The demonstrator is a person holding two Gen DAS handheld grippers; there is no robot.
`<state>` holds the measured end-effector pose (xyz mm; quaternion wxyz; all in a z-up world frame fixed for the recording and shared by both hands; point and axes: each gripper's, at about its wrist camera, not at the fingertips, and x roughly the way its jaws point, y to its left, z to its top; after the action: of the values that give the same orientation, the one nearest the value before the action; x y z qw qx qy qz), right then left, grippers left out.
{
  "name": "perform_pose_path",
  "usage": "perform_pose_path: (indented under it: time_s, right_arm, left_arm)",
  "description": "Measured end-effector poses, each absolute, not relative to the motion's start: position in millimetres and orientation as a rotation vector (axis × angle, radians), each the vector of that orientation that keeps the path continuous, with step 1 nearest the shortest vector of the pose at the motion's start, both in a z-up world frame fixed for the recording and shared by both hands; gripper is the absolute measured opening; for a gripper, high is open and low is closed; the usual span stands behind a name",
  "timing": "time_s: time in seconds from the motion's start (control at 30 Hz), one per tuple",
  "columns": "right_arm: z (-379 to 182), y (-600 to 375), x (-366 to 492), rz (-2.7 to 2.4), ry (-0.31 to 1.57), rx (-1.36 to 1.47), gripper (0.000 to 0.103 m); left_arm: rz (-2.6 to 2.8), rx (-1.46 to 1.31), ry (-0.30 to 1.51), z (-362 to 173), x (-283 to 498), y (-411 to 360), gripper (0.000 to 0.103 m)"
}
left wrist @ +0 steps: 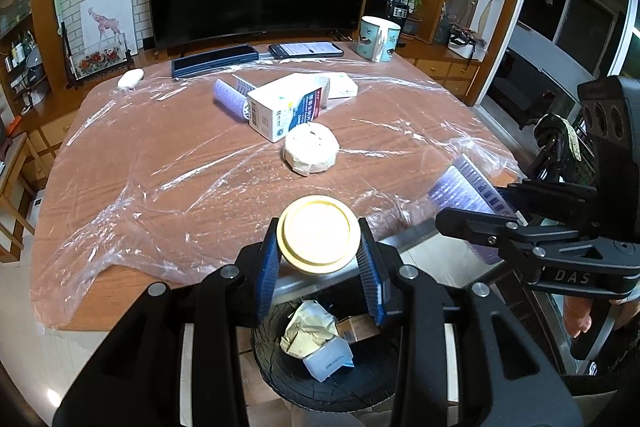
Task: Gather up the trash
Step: 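Carry the yellow cup with the left tool while the right tool carries the roller over the bin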
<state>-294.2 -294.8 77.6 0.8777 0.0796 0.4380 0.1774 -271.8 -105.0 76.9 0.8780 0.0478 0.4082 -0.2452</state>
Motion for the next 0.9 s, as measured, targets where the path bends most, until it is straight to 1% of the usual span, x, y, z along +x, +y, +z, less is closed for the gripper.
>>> perform_pose_path:
  time_s: [0.9]
  right_arm:
    - [59.6, -292.0, -334.8, 0.389, 0.959, 0.144, 0.042]
  left_arm:
    - [-0.522, 0.132, 0.889, 57.8, -316.3, -115.1, 0.038]
